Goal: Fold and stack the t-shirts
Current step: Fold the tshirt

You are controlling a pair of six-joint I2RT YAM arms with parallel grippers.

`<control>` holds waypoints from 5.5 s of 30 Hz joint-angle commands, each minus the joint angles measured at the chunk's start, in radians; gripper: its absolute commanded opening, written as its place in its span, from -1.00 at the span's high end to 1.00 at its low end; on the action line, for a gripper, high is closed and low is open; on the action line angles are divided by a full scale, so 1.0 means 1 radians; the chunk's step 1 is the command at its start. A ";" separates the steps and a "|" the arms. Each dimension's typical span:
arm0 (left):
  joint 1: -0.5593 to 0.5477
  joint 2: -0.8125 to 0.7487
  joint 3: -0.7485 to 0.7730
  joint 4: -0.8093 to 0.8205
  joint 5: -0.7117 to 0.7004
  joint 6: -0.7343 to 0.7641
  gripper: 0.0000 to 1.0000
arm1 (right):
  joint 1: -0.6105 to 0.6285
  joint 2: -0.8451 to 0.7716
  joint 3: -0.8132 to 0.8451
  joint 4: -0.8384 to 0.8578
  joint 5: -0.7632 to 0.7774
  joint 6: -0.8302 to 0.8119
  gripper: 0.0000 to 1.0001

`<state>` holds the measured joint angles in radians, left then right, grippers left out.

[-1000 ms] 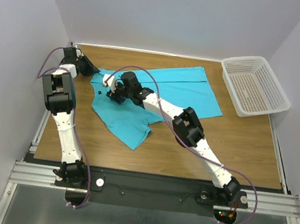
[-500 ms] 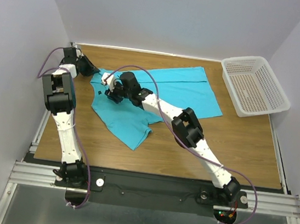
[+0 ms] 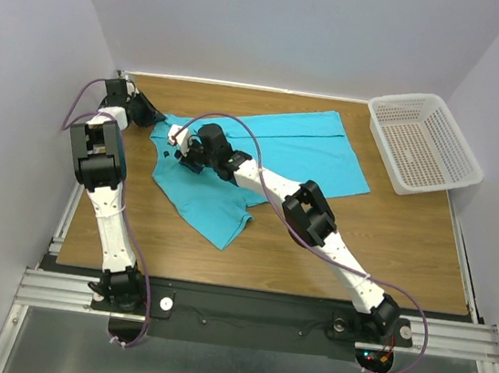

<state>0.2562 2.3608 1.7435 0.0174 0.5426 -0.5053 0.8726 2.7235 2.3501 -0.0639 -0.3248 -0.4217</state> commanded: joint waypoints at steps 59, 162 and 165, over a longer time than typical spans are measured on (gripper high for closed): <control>0.000 0.034 0.051 -0.016 0.007 0.024 0.65 | 0.008 -0.067 0.055 0.012 -0.129 0.040 0.99; 0.018 -0.259 -0.239 -0.114 -0.118 0.258 0.71 | -0.638 -0.438 -0.361 -0.148 0.058 0.386 0.09; 0.026 -0.279 -0.251 -0.114 -0.142 0.252 1.00 | -0.639 -0.427 -0.364 -0.149 0.090 0.385 0.08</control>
<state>0.2729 2.1620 1.5150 -0.0666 0.4103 -0.2604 0.2413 2.3264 1.9961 -0.2379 -0.2909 -0.0303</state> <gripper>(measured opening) 0.057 0.459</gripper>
